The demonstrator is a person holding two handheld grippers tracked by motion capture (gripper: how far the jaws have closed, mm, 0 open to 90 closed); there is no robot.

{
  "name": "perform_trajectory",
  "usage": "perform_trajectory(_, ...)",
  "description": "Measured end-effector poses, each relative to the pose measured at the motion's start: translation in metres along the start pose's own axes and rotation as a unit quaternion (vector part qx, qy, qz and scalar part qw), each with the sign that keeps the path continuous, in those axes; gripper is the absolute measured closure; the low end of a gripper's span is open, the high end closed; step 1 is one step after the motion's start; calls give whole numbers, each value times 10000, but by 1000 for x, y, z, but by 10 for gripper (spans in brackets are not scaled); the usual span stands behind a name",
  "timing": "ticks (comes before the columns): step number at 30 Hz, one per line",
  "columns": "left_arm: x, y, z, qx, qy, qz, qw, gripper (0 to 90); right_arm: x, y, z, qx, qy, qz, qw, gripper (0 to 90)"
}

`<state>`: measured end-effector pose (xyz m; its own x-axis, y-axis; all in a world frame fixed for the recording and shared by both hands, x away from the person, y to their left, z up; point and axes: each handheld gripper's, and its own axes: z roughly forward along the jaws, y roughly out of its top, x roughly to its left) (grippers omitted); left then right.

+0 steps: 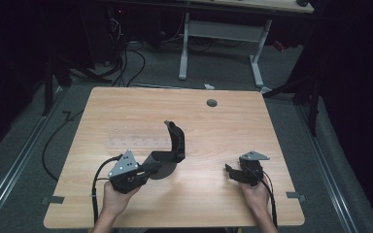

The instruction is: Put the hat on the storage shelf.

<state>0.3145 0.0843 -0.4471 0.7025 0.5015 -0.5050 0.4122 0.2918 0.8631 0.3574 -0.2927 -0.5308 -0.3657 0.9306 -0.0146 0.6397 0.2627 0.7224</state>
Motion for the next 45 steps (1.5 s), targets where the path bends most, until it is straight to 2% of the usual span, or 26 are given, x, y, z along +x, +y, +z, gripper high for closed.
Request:
perform_trajectory(11, 11, 17, -13, -341, 217, -14, 9992, 863, 0, 0, 0, 4, -34, 24, 10000, 326)
perform_trajectory(22, 24, 39, -29, -806, 493, 73, 9955, 863, 0, 0, 0, 0, -32, 2, 10000, 324)
perform_trajectory(27, 31, 45, -35, -869, 639, 148, 9941, 863, 0, 0, 0, 1, -32, 2, 10000, 324)
perform_trajectory(41, 45, 61, -41, -1129, 875, 207, 9895, 863, 0, 0, 0, 1, -34, 3, 10000, 324)
perform_trajectory(45, 51, 66, -42, -1115, 956, 199, 9890, 864, 0, 0, 0, 1, -33, 4, 10000, 324)
